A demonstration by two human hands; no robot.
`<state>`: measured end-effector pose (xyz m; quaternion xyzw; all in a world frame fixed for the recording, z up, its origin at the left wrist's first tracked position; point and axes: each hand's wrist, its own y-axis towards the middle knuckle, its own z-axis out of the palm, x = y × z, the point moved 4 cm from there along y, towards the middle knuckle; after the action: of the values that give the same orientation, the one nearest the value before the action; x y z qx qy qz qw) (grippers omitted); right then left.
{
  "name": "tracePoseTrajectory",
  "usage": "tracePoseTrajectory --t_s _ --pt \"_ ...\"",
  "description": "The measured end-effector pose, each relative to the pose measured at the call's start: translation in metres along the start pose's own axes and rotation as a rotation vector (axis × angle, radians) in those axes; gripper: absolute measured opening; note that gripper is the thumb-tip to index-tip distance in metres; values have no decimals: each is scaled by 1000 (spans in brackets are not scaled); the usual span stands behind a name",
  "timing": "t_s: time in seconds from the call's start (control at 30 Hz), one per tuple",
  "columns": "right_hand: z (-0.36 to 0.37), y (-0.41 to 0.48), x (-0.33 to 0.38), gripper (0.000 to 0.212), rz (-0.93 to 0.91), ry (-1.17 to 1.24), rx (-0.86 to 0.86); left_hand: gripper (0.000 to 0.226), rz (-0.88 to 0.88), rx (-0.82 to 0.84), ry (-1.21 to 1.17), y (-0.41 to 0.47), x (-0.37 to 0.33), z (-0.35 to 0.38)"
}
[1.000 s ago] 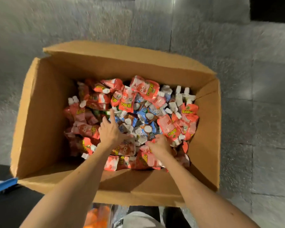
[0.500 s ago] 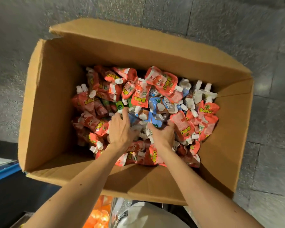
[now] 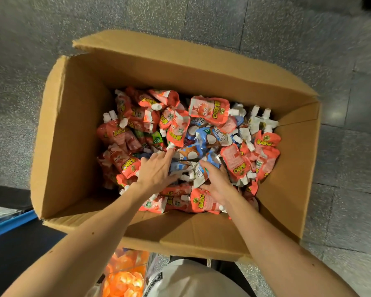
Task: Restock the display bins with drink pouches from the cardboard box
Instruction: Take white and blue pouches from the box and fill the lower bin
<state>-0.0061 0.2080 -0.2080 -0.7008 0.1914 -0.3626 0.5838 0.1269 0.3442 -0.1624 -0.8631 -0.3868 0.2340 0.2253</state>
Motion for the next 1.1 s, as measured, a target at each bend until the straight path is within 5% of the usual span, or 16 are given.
tracePoseTrajectory --t_s 0.27,0.4,0.57,0.67,0.87,0.97,1.1 --pt "-4 -37 29 103 -71 115 59 55 168 -96 -255 -18 -8 -36" --pt "-7 -71 48 54 -113 68 49 72 163 -179 -354 -25 -12 -64" --pt "-8 -84 65 92 -197 69 50 44 168 -177 -728 -37 -12 -107" --pt "-2 -102 83 95 -246 77 118 41 113 -176 -994 -54 -13 -131" --pt "15 -154 111 75 -270 134 321 27 68 -246 -1219 -108 -20 -165" --pt "24 -200 119 30 -273 147 448 33 37 -316 -1305 -144 -22 -174" --pt "43 -244 109 51 -259 163 654 36 -20 -495 -1449 -209 -22 -179"
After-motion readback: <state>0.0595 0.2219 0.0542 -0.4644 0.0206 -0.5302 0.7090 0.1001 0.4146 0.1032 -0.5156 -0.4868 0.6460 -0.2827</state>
